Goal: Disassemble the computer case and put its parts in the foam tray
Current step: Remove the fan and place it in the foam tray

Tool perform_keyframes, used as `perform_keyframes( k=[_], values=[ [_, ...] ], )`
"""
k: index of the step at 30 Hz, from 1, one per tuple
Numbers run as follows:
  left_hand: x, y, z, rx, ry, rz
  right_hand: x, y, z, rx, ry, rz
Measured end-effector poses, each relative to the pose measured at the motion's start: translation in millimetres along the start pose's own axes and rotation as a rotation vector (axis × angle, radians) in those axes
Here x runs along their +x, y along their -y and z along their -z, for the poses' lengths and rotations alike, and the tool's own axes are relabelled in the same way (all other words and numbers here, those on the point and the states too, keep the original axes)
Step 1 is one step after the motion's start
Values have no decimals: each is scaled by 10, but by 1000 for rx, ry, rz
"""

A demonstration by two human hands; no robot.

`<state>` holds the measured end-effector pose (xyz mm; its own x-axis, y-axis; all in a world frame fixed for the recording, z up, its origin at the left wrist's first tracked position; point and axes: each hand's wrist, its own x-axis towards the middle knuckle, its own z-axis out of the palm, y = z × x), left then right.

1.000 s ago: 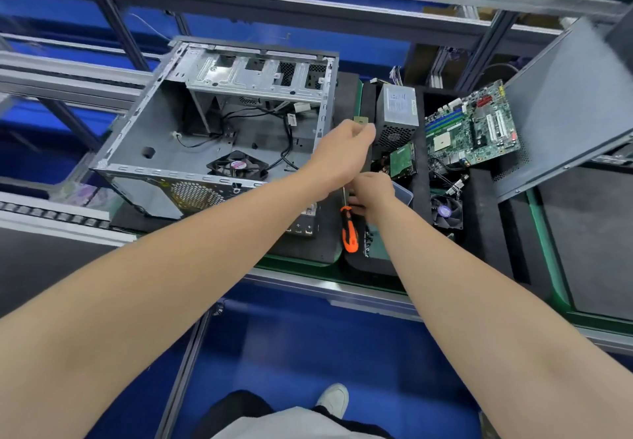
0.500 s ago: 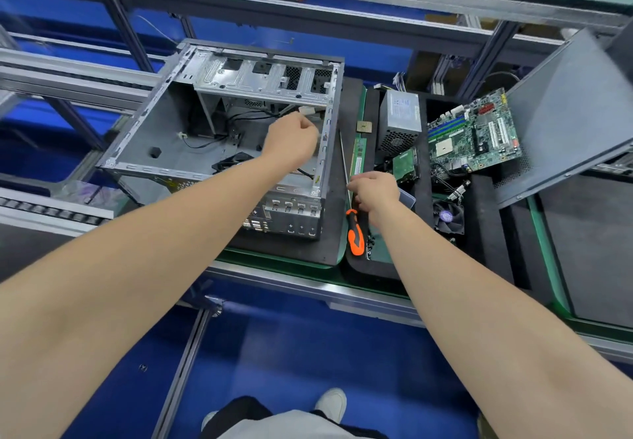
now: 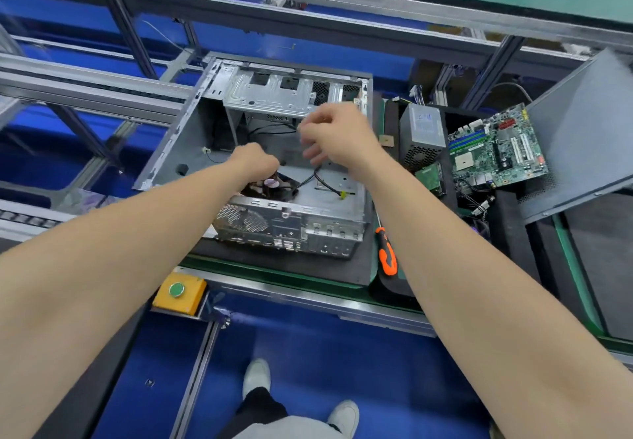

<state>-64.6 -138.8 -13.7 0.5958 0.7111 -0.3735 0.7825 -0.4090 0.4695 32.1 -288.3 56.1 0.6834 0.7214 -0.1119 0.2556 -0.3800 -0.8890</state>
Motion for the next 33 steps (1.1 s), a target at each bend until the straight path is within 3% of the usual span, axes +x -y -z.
perform_keyframes(
  k=[3,8,10,14,21,26,29,33],
  values=[
    [102,121,79,118,138,33,210,41,-351,-88,225,-278],
    [282,250,159,-128,377,88,446,-252,-790,-300,396,-548],
    [316,277,197,-315,482,171,479,-367,-876,-173,428,-628],
    [394,301,265,-452,565,227,545,-443,-850,330,364,-791],
    [498,203,449,-665,436,167,461,-380,-634,663,274,-743],
    [336,39,562,-702,495,61,345,-262,-501,422,371,-624],
    [250,-118,617,-728,504,-13,294,-200,-363,465,342,-542],
    [158,-428,750,-775,392,-166,201,-136,-131,620,320,-410]
  ],
)
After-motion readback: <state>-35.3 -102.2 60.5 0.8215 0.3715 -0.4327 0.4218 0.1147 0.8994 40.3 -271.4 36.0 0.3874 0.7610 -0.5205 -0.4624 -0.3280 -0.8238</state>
